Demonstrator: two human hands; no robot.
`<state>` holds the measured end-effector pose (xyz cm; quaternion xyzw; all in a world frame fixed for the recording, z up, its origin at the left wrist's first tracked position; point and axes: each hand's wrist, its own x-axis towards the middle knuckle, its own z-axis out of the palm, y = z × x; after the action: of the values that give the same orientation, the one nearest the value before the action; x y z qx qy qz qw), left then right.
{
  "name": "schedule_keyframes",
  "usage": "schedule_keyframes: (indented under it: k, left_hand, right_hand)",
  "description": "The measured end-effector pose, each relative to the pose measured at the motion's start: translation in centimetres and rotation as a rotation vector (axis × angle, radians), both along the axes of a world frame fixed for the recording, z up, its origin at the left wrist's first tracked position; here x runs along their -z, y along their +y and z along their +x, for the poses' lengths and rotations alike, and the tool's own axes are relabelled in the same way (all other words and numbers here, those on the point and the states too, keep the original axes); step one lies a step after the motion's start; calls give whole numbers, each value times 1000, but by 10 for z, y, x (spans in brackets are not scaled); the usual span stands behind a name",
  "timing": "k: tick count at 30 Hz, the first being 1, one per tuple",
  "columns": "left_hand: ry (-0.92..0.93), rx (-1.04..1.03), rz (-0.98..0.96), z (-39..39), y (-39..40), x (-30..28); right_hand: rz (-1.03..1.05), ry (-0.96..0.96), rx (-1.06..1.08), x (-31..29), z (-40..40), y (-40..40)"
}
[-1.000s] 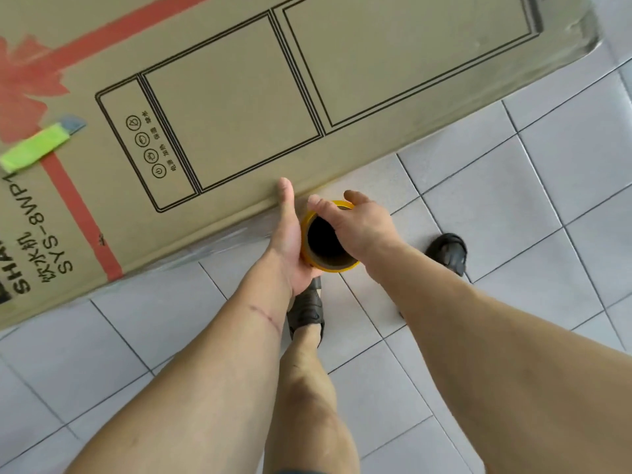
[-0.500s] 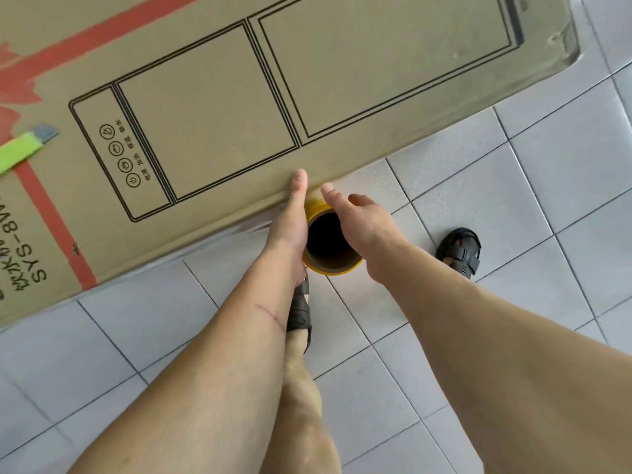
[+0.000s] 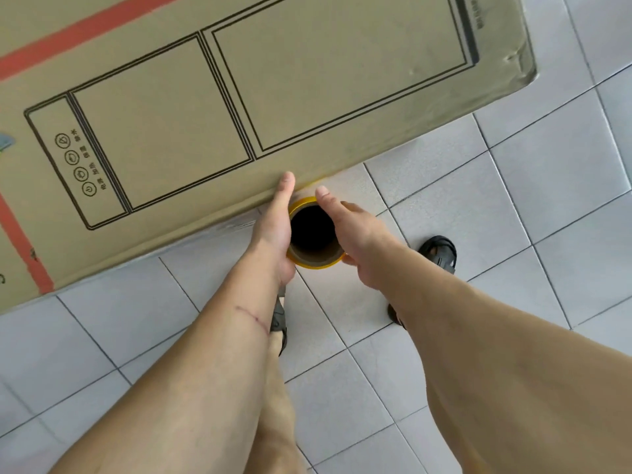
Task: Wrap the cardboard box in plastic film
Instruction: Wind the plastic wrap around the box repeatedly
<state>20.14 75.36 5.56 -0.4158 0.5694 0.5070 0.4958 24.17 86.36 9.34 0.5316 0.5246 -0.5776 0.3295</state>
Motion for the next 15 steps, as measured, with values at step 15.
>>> schedule_keyframes:
  k: [15]
  left_hand:
    - [-36,-72,-15,3,54,-10]
  right_hand:
    - [-26,50,-100,1,-2,55]
